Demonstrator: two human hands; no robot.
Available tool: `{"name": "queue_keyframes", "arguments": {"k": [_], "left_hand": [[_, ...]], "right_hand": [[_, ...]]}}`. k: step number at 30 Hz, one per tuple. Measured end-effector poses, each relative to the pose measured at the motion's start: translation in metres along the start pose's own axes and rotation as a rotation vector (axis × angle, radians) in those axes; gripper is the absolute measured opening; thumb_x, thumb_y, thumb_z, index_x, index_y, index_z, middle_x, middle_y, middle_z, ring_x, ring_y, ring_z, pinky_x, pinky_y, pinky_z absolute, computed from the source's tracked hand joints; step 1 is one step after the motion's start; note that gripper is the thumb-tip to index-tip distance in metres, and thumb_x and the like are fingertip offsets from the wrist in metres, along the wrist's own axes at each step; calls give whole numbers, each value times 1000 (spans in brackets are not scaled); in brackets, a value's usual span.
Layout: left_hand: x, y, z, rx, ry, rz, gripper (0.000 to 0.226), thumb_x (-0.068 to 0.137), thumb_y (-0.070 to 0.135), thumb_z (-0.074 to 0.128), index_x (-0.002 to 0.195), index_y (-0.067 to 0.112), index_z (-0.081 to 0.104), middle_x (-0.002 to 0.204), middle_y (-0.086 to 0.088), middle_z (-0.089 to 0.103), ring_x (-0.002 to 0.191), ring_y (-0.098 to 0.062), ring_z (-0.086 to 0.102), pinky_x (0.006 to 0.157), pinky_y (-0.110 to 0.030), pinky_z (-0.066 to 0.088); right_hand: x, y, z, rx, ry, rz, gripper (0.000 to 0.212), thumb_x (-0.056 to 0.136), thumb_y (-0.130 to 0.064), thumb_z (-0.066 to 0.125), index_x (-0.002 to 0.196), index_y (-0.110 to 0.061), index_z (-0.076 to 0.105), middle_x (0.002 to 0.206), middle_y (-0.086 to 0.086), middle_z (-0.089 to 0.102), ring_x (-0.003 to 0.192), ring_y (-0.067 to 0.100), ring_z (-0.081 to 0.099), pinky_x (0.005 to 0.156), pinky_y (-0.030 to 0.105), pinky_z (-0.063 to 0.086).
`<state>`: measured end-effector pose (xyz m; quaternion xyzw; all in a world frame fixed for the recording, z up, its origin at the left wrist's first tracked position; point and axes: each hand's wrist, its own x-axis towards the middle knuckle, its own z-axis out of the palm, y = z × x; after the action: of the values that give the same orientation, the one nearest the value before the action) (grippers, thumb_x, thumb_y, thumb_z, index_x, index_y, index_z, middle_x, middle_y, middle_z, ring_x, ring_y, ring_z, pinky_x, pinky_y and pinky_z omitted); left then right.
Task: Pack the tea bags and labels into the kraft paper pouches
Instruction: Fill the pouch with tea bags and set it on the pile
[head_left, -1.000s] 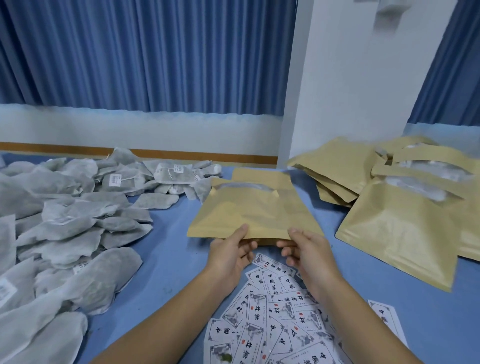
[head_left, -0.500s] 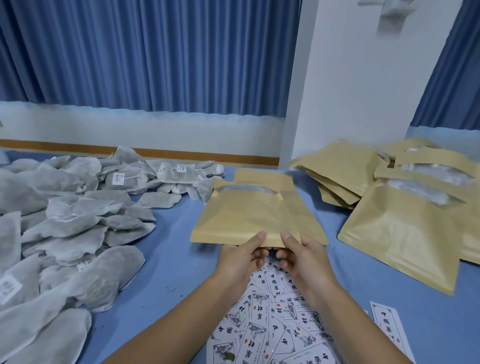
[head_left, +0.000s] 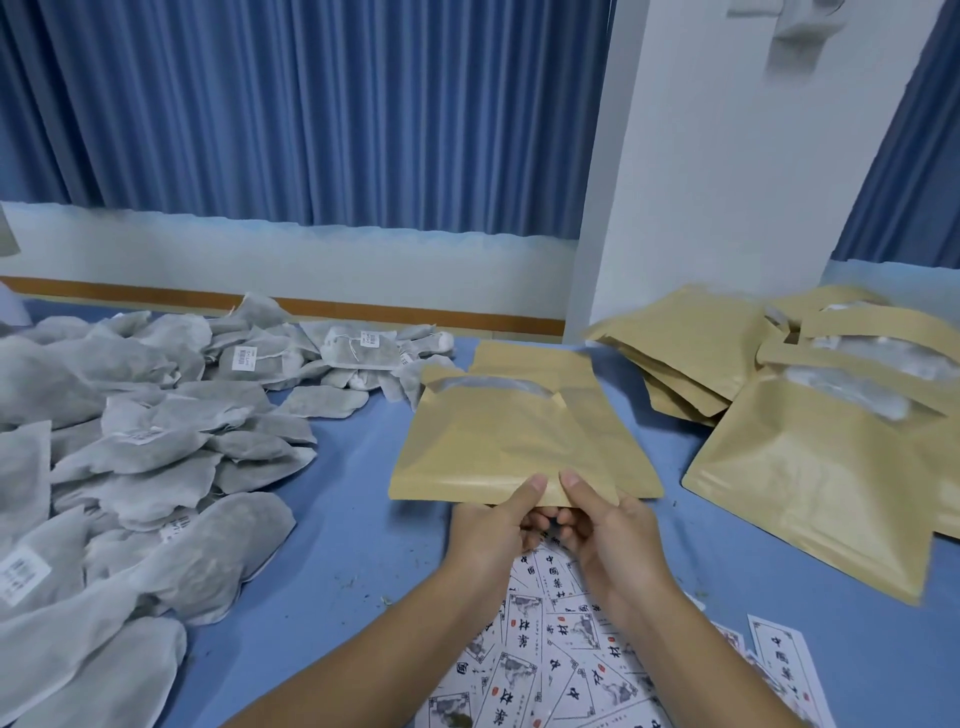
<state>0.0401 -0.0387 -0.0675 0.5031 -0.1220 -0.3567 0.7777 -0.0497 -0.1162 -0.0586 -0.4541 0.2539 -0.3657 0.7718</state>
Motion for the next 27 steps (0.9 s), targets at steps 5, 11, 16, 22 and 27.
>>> {"name": "queue_keyframes", "arguments": {"k": [5, 11, 16, 22, 27], "left_hand": [[-2, 1, 1, -88, 62, 16, 29, 93, 21, 69, 101, -6, 67, 72, -17, 64, 58, -20, 53, 54, -31, 38], [-4, -1, 0, 19, 25, 34, 25, 92, 23, 71, 85, -1, 69, 66, -14, 63, 53, -17, 53, 59, -31, 43], [-6, 2, -1, -6, 19, 15, 22, 92, 21, 71, 85, 0, 69, 66, -15, 62, 55, -20, 52, 57, -32, 42], [-6, 2, -2, 23, 21, 47, 21, 91, 21, 71, 81, 3, 68, 64, -13, 60, 53, -19, 50, 57, -33, 40], [-4, 3, -6, 53, 22, 26, 19, 90, 17, 72, 77, 5, 68, 62, -13, 60, 53, -17, 49, 63, -33, 41]], "right_hand": [[0, -2, 0, -5, 57, -40, 11, 90, -13, 73, 96, -5, 70, 74, 7, 63, 58, 13, 54, 61, 31, 55], [-1, 1, 0, -16, 33, 36, 17, 85, -17, 78, 90, -3, 71, 66, 11, 59, 57, 19, 53, 48, 25, 45], [-2, 2, 3, -32, 44, 13, 13, 86, -14, 76, 81, -5, 69, 61, 9, 53, 55, 18, 50, 54, 28, 47], [-2, 1, 4, 33, 61, 34, 13, 86, -11, 76, 95, -6, 68, 66, 4, 55, 57, 16, 48, 52, 27, 46], [-3, -1, 5, -21, 53, 59, 13, 86, -6, 74, 82, -1, 64, 57, 8, 48, 51, 17, 46, 50, 25, 47]]}}
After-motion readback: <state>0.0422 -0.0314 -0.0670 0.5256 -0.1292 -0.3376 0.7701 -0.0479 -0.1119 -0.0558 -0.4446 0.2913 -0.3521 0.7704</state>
